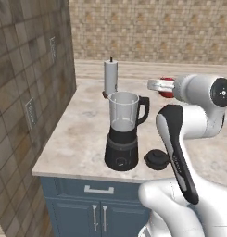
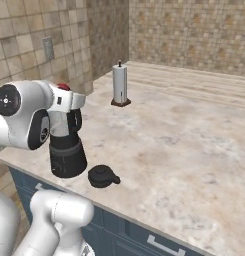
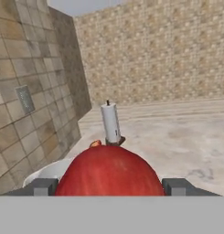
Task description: Grab the onion and lemon wedge from the fridge, place them in the blender, close the lid, and turn on the blender to create a marinade.
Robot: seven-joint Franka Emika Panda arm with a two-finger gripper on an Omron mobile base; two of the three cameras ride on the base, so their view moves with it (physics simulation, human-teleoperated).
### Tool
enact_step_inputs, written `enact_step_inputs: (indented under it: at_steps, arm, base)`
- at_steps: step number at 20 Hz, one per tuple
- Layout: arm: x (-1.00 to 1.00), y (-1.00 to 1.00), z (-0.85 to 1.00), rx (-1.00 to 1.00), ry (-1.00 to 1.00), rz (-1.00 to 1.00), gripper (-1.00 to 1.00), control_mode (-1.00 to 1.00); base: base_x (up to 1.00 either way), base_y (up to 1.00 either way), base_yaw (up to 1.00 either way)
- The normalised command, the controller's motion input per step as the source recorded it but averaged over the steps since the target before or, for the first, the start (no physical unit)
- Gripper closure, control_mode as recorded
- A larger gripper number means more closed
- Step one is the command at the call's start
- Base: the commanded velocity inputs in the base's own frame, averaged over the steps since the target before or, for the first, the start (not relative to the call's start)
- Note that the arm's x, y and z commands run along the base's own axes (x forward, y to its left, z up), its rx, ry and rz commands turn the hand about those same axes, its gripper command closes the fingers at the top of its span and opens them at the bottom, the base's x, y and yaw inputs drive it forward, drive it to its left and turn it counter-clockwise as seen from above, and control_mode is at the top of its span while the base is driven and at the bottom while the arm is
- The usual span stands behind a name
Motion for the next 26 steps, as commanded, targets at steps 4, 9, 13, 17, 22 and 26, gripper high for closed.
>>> enact_step_inputs:
  at_steps: [4, 9, 13, 17, 22, 26]
  arm:
    - [0.16, 0.57, 0.1, -0.05, 0.16, 0.03, 1.0, -1.0]
    - [0.13, 0.42, 0.03, -0.03, 0.23, 0.05, 1.0, -1.0]
    - [0.3, 0.28, -0.09, 0.0, 0.07, 0.13, 1.0, -1.0]
    - [0.52, 0.23, -0.32, 0.0, 0.0, 0.15, 1.0, -1.0]
    - [0.63, 0.27, -0.49, 0.0, 0.0, 0.12, 1.0, -1.0]
    - [0.65, 0.21, -0.5, 0.0, 0.0, 0.07, 1.0, -1.0]
  base:
    - [0.0, 0.0, 0.0]
    - [0.0, 0.0, 0.0]
    - [0.0, 0.0, 0.0]
    - [0.0, 0.0, 0.0]
    - [0.0, 0.0, 0.0]
    - [0.0, 0.0, 0.0]
